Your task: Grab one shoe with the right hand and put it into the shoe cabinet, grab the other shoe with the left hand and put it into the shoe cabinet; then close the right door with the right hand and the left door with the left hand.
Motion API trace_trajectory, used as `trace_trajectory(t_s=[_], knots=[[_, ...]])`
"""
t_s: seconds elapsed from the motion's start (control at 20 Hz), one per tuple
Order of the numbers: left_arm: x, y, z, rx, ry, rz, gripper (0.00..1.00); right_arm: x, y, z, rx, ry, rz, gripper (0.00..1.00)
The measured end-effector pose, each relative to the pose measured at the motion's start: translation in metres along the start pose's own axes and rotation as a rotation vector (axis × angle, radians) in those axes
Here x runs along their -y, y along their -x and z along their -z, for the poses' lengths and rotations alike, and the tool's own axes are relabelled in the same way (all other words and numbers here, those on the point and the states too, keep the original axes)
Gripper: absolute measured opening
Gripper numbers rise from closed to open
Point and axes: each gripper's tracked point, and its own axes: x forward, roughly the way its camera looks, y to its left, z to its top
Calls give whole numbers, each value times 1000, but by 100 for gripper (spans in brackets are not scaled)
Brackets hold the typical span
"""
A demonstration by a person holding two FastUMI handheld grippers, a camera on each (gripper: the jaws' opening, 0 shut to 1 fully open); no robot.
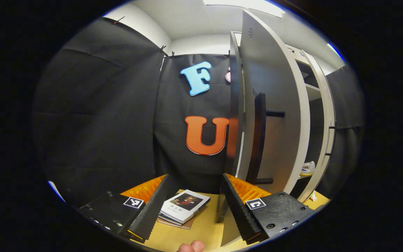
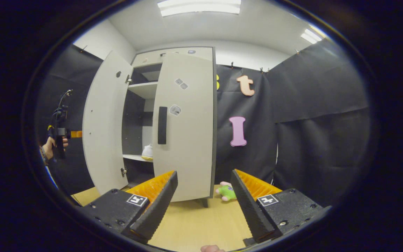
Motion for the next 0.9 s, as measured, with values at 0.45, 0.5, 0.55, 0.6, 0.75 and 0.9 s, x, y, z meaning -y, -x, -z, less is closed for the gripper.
trace_trajectory(t_s=[0.45, 0.5, 0.55, 0.6, 0.75, 0.9], knots=[[115, 2, 7, 34, 18, 153, 90, 12, -8, -2, 3, -14, 11, 99], [128, -1, 8, 33, 29, 177, 90, 16, -9, -3, 4, -13, 19, 98], [142, -4, 10, 26, 40, 201, 90, 20, -10, -2, 2, -11, 26, 99], [156, -8, 11, 25, 52, 226, 90, 24, -9, 0, 1, -12, 33, 99], [178, -21, 14, 30, 42, 220, 90, 33, -6, 10, -14, -27, 50, 99], [185, -16, 25, 30, 16, 200, 90, 39, -10, 16, -33, -44, 67, 99]])
